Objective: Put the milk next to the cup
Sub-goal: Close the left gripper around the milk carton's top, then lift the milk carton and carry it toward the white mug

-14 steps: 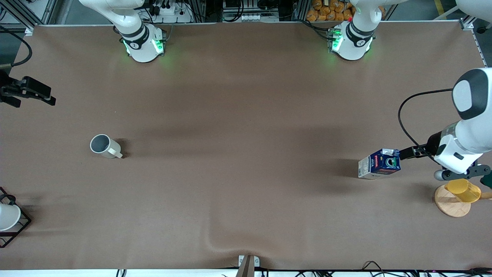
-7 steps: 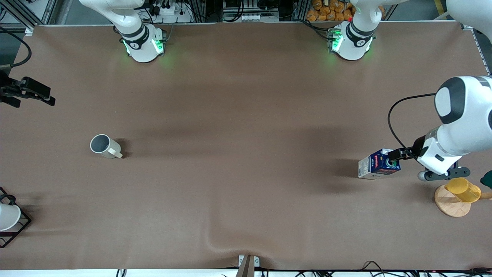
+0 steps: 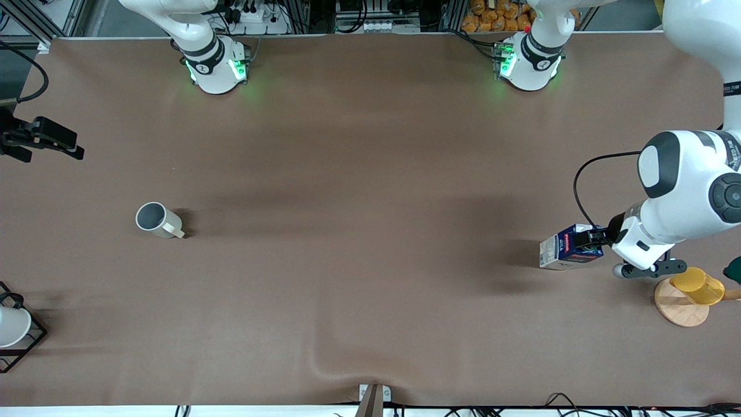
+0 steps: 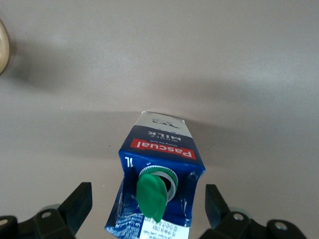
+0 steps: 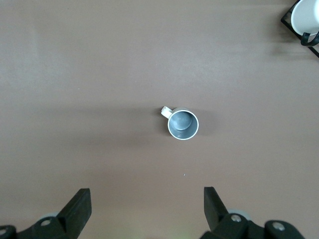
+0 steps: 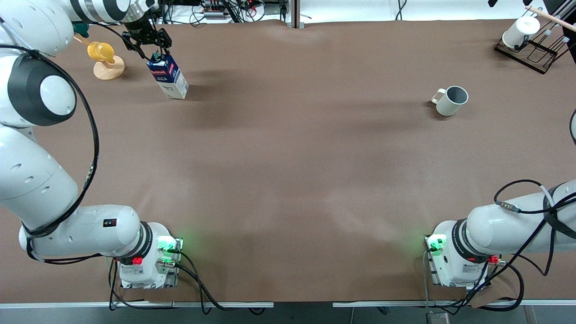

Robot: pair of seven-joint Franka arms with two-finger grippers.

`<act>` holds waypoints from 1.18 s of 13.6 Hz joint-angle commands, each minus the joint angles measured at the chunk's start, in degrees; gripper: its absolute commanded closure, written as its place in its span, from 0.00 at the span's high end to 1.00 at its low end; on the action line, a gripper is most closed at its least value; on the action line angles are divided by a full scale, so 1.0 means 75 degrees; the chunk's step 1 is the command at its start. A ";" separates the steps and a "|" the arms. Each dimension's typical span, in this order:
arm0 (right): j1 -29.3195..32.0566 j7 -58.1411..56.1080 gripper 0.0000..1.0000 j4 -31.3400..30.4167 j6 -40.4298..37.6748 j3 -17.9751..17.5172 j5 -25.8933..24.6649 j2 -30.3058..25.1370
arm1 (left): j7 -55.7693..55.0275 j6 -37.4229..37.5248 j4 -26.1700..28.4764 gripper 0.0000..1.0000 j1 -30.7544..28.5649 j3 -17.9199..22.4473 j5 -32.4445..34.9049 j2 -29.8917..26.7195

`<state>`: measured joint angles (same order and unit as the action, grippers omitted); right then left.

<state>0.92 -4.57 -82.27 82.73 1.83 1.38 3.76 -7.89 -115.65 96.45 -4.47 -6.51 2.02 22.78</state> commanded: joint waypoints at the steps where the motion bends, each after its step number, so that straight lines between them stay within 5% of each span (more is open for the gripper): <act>1: -0.0029 0.0105 1.00 0.0013 -0.0062 -0.0010 0.0051 0.0014 | 0.0185 -0.0119 0.0030 1.00 -0.0002 0.0012 -0.0093 0.0079; 12: -0.0018 0.0105 1.00 0.0013 -0.0132 -0.0010 0.0051 0.0026 | 0.0325 0.0057 0.0124 0.98 0.0056 0.0012 -0.0093 0.0103; 16: -0.0006 0.0105 1.00 0.0013 -0.0132 -0.0010 0.0051 0.0026 | 0.0325 0.0057 0.0124 0.63 0.0068 0.0012 -0.0093 0.0103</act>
<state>0.91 -4.57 -82.27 82.09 1.75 1.38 3.90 -6.58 -115.59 97.29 -4.24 -6.58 2.02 23.82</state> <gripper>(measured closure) 0.000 0.256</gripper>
